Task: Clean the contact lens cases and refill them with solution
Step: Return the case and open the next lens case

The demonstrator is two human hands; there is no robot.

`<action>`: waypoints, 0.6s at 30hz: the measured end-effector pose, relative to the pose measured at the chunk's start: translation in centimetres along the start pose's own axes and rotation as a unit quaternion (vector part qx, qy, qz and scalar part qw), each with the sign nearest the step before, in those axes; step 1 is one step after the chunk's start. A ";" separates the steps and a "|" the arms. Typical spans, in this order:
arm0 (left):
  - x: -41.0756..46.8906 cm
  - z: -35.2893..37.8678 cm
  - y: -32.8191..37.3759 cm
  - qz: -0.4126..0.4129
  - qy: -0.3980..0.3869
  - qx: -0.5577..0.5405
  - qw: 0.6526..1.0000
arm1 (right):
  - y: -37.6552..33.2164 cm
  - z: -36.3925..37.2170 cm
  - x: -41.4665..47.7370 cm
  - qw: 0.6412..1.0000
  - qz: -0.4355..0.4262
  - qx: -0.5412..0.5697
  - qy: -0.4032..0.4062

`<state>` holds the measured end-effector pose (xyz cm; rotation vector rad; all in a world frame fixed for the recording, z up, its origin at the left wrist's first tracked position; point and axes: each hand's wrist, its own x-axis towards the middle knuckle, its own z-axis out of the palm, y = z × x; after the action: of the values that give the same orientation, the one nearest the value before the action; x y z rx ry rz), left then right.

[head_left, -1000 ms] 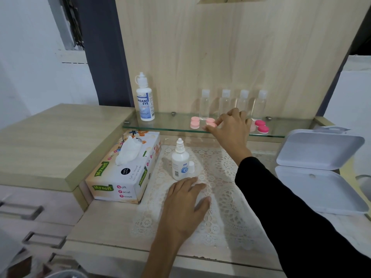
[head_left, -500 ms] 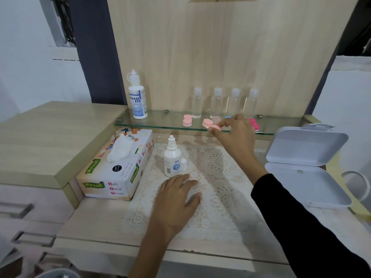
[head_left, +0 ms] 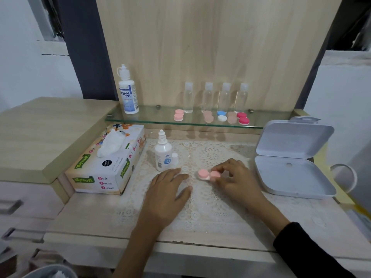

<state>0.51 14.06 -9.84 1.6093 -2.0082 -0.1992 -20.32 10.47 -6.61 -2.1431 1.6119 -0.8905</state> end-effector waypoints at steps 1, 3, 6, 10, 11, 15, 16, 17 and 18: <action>0.0 0.0 0.0 -0.001 -0.002 0.002 1.000 | 0.2 0.1 -0.2 1.000 -0.006 -0.004 -0.004; 0.0 0.1 0.0 -0.001 -0.002 0.001 1.000 | 0.5 0.2 -0.6 1.000 -0.016 0.000 -0.001; 0.0 0.1 0.1 0.000 0.001 -0.004 1.000 | 0.9 0.4 -0.9 1.000 -0.021 0.016 0.010; -0.1 0.1 0.1 0.001 -0.005 0.001 1.000 | 1.0 0.7 -1.0 0.999 -0.035 0.011 0.017; -0.1 0.1 0.0 0.004 -0.006 0.002 1.000 | 1.0 0.8 -1.1 0.999 -0.038 0.011 0.021; -0.1 0.1 -0.1 0.015 0.005 -0.011 1.000 | 1.2 1.0 -1.2 0.998 -0.050 0.012 0.026; -0.1 0.1 0.0 0.014 0.006 -0.015 1.000 | 1.2 0.9 -1.2 0.998 -0.050 0.013 0.026; -0.1 0.0 0.0 0.013 0.007 -0.017 1.000 | 1.2 0.9 -1.2 0.998 -0.049 0.015 0.025; 0.0 0.0 0.1 0.011 0.004 -0.016 1.000 | 1.2 0.9 -1.2 0.998 -0.049 0.015 0.025</action>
<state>0.47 14.07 -9.76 1.5651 -2.0055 -0.2154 -20.85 11.12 -8.39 -2.2122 1.5175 -0.9987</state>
